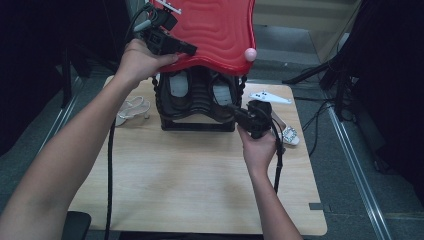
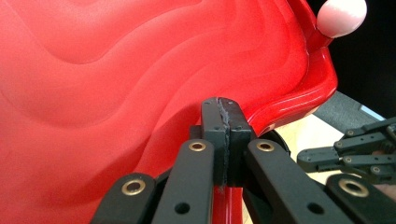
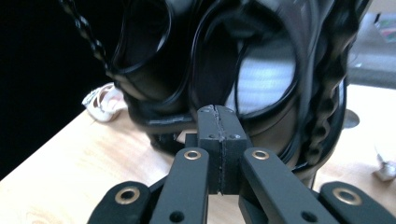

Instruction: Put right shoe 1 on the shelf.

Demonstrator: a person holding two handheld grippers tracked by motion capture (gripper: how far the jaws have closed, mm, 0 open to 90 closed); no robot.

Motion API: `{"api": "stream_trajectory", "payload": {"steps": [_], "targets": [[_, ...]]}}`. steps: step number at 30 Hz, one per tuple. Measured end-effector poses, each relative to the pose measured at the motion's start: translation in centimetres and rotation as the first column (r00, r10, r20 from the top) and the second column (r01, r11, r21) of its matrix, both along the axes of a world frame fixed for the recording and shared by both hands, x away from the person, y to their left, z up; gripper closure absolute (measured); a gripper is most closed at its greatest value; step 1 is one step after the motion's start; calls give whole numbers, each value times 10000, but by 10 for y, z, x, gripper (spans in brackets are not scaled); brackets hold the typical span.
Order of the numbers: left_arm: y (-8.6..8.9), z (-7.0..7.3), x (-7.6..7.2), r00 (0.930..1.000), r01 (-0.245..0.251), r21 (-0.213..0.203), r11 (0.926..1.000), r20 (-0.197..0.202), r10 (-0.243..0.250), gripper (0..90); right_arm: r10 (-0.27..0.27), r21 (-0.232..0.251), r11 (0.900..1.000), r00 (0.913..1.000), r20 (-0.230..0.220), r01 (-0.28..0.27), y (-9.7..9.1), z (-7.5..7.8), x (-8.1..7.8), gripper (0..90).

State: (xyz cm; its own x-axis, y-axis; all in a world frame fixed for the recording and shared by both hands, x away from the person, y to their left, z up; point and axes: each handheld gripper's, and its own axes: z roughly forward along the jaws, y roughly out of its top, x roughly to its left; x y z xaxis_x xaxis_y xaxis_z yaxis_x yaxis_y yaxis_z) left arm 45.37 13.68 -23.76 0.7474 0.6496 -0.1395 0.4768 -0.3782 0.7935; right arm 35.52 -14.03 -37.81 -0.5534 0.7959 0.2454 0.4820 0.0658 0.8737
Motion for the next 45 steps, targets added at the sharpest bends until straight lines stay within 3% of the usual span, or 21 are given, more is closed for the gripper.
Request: {"api": "stream_trajectory", "payload": {"steps": [2,5,11,14,16,23,27,29,36,41,45], "targets": [[0,0,0,10000,-25,-16,10000,6,25,900,-78,-525,9986,9998,-192,68,2,-2,4,900],[0,0,0,10000,-21,-23,10000,16,21,900,66,-240,9997,9997,-216,-71,-1,-6,6,900],[0,0,0,10000,-28,-21,10000,8,28,900,109,-196,9997,9985,-538,-120,0,-8,4,900],[0,0,0,10000,-14,-7,10000,23,14,900,-97,117,9999,9998,-192,99,-3,-3,4,900],[0,0,0,10000,-14,-12,10000,19,14,900,-107,407,9991,9997,-220,116,-6,1,8,900],[1,0,0,10000,4,-9,10000,10,-4,900,-179,130,9998,9997,-163,181,-1,9,22,900],[1,0,-1,10000,46,1,10000,37,-46,900,-232,-162,9996,9987,-454,224,7,5,29,900],[2,0,0,10000,60,-25,10000,11,-60,900,-211,11,9998,9982,-557,212,10,4,29,900],[2,-1,-1,10000,76,-5,10000,50,-76,900,-29,-165,9999,9983,-575,19,26,3,23,900],[2,-1,-1,10000,69,2,10000,48,-69,900,208,35,9998,9966,-803,-206,30,2,21,900],[2,-1,-1,10000,71,5,10000,65,-71,900,189,-19,9998,9973,-710,-190,31,2,19,900]]}}
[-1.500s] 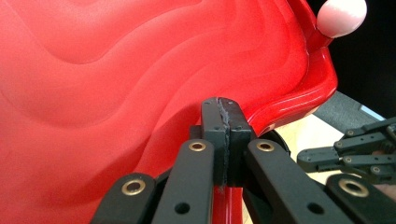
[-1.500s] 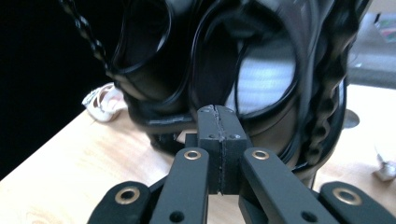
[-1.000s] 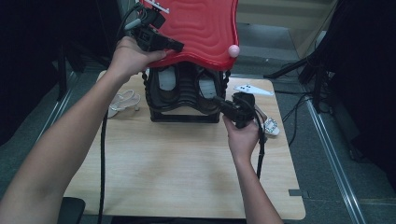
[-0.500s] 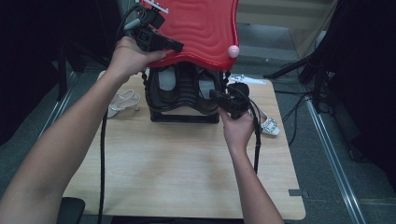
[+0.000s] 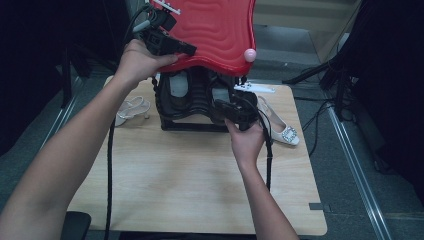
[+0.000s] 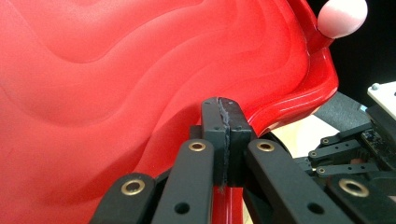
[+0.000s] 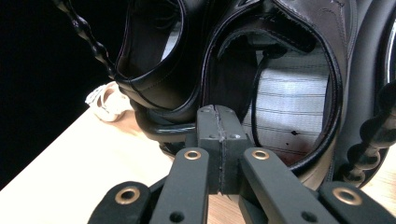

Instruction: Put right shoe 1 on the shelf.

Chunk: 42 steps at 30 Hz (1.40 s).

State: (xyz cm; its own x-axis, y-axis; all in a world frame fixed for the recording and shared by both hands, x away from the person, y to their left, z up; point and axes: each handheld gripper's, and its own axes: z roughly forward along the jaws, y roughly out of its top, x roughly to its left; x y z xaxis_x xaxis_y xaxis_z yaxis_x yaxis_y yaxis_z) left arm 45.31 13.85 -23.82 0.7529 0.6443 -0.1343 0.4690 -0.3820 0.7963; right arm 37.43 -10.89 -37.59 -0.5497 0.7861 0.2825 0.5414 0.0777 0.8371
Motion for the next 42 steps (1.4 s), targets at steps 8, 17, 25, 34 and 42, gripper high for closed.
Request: {"api": "stream_trajectory", "payload": {"steps": [8,17,25,34,42], "targets": [[0,0,0,10000,-3,2,10000,18,3,900,203,4,9998,9998,-6,-203,0,3,-4,900],[0,0,0,10000,-15,11,10000,25,15,900,796,28,9968,9967,178,-797,-16,7,-30,900],[0,0,-1,10000,-15,-6,10000,22,15,900,718,-548,9957,9956,-605,-752,-20,-40,-32,900],[-1,0,-1,10000,2,12,10000,-14,-2,900,532,-475,9972,9949,-860,-574,-19,-52,-15,900],[0,0,-1,10000,30,6,10000,27,-30,900,594,-844,9942,9950,-804,-662,5,-56,-6,900]]}}
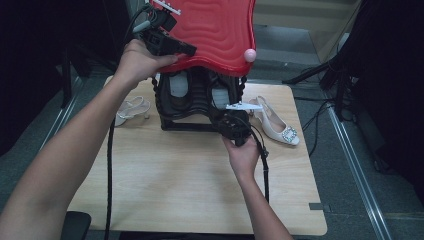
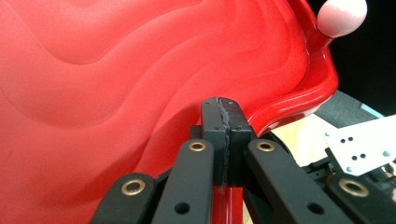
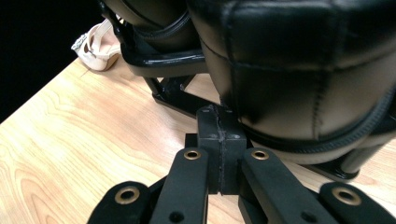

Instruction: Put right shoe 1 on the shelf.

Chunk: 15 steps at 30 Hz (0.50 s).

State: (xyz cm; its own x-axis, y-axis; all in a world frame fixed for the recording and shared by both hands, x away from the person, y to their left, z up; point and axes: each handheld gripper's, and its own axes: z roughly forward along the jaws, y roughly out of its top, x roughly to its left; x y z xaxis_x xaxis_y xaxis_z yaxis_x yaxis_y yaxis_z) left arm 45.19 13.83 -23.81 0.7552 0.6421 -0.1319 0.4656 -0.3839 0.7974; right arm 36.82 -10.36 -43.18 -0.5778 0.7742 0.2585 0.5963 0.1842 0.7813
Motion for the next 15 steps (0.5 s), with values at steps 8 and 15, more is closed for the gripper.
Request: {"api": "stream_trajectory", "payload": {"steps": [8,15], "targets": [[-1,0,0,10000,-17,34,10000,-10,17,900,-120,-175,9998,9997,200,123,-6,3,10,900],[-1,0,-1,10000,18,75,10000,28,-18,900,-372,-91,9992,9948,952,382,-2,17,10,900]]}}
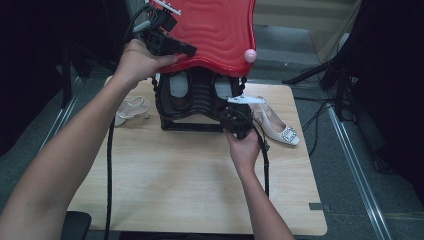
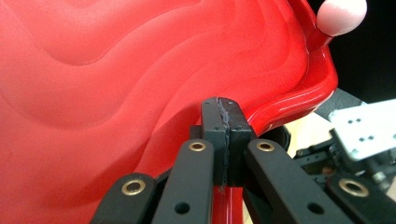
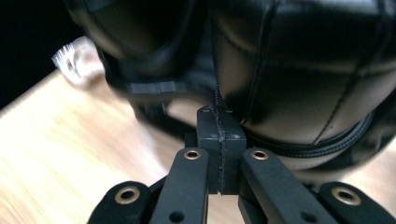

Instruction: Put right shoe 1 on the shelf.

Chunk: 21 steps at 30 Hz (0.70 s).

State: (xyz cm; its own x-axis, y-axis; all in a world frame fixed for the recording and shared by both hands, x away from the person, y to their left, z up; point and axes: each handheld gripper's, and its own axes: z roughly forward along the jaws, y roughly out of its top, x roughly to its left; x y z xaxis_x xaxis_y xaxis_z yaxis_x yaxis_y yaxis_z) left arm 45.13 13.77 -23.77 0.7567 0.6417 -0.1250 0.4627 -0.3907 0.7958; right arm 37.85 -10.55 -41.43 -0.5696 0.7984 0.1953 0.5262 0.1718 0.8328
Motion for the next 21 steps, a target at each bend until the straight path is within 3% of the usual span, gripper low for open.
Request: {"api": "stream_trajectory", "payload": {"steps": [3,7,13,17,21], "targets": [[0,0,1,10000,0,-12,10000,-3,0,900,136,-190,9997,9997,-187,-140,6,10,7,900],[1,0,1,10000,-1,-34,10000,0,1,900,224,-1042,9942,9990,-394,-264,15,-2,14,900],[1,0,1,10000,-4,-9,10000,0,4,900,-42,-781,9969,9996,-272,21,15,-7,23,900],[1,0,1,10000,-19,-21,10000,-38,19,900,-122,-712,9974,9975,-691,72,11,-16,29,900],[1,1,2,9999,-67,-59,10000,-150,66,900,26,-253,9997,9980,-627,-42,7,-18,23,900]]}}
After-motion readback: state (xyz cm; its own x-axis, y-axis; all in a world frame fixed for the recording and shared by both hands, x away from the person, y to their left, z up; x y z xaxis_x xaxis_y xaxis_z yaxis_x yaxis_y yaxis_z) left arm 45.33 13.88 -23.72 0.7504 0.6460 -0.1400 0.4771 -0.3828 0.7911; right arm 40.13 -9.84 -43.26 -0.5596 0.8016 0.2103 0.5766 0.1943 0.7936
